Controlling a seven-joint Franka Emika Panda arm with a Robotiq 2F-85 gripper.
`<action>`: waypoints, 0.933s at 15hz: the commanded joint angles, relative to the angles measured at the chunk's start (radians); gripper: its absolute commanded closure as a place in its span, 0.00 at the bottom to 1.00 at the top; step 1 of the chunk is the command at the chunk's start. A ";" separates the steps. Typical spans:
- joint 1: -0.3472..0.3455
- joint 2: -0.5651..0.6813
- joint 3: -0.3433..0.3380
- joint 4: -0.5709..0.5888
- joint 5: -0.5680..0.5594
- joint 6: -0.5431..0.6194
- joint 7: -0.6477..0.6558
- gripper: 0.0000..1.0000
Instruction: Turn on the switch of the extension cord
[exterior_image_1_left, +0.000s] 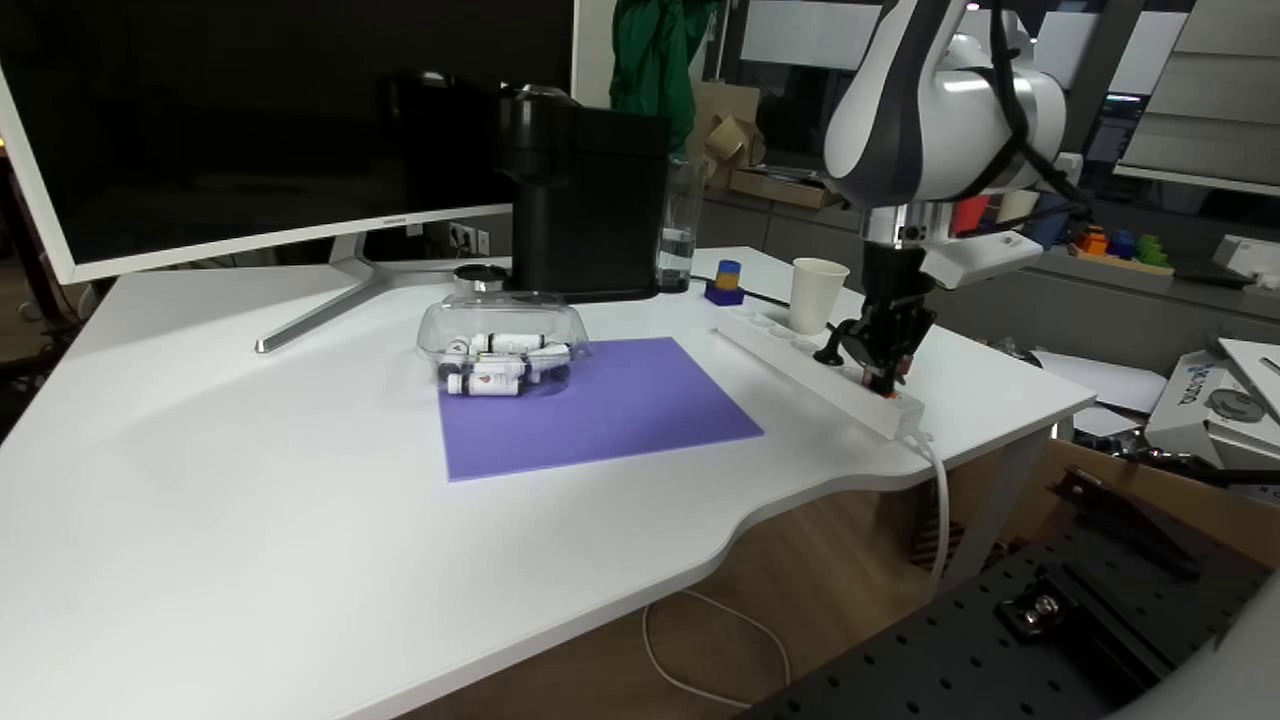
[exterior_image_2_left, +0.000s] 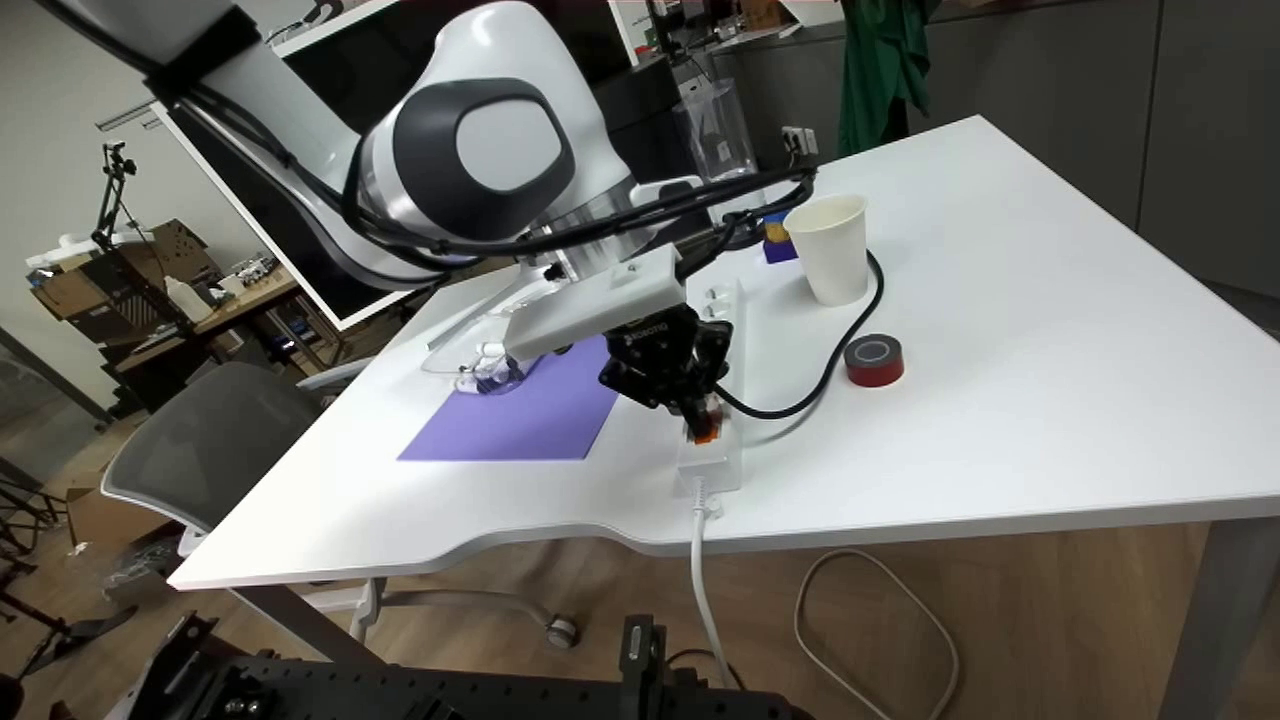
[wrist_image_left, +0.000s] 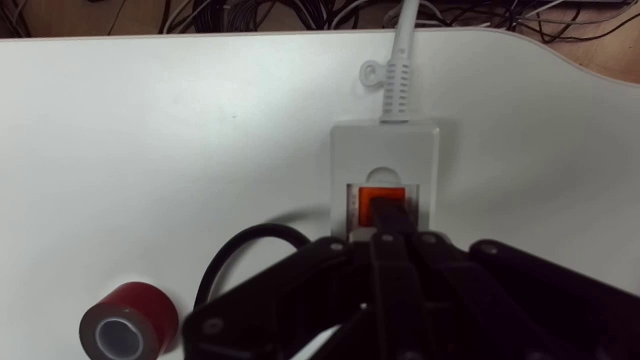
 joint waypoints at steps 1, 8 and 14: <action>-0.076 0.062 0.041 0.067 0.058 -0.087 -0.069 1.00; -0.169 0.128 0.086 0.187 0.141 -0.269 -0.302 1.00; -0.222 0.221 0.088 0.303 0.217 -0.455 -0.467 1.00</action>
